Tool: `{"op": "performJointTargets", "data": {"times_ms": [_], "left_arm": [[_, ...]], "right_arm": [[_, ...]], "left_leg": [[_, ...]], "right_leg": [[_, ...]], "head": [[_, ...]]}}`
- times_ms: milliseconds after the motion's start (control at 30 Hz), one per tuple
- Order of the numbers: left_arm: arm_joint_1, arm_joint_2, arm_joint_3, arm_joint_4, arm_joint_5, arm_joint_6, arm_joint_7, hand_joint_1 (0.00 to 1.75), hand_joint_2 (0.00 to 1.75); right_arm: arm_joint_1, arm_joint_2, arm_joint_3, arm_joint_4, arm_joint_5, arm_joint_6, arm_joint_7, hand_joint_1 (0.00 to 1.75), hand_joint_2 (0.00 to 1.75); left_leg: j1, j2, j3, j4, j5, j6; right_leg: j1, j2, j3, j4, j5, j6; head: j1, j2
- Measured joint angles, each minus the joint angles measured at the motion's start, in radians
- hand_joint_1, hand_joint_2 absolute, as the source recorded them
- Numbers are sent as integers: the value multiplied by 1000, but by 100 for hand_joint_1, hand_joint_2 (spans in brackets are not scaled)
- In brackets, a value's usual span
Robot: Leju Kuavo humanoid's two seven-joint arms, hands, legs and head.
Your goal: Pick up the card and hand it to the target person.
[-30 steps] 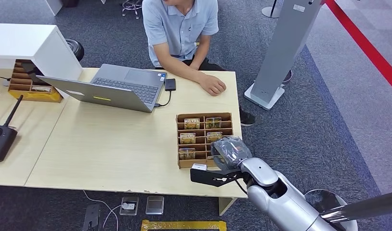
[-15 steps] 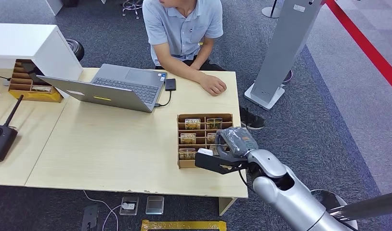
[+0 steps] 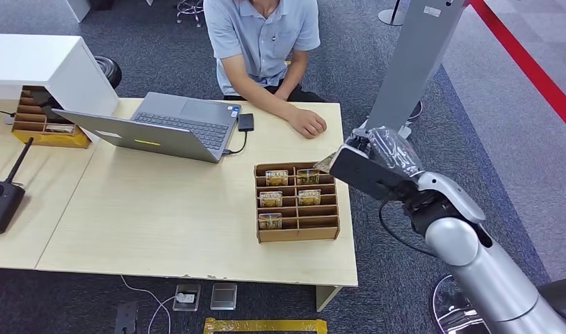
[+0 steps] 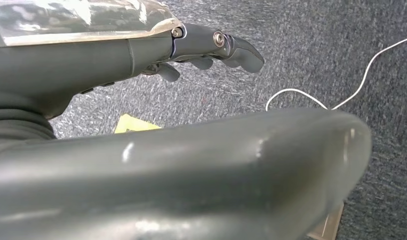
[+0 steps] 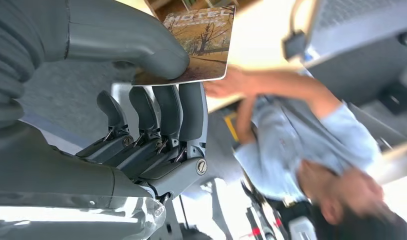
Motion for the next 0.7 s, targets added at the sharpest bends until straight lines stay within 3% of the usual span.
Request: {"op": "performJointTargets", "data": {"times_ms": [167,400,500,700], "left_arm": [[0,-5,0,0,-5,-3,-1,0,0],[-19,-19,0,0,-56,-7,4,0,0],[-34,-25,0,0,-77,-9,4,0,0],[-48,-28,0,0,-101,-7,4,0,0]], "right_arm": [[-3,6,-21,-25,73,-49,-63,140,175],[-12,69,-34,64,284,-314,-288,140,175],[-25,107,-35,159,301,-414,-371,140,175],[-58,160,-33,307,269,-490,-420,140,175]], "left_leg": [[0,0,0,0,0,0],[0,0,-1,0,0,0],[0,0,-1,0,0,0],[0,0,-1,0,0,0]], "right_leg": [[0,0,0,0,0,0],[0,0,1,0,0,0],[0,0,1,0,0,0],[0,0,0,1,0,0]], "head": [[0,0],[1,0],[1,0],[0,0]]}}
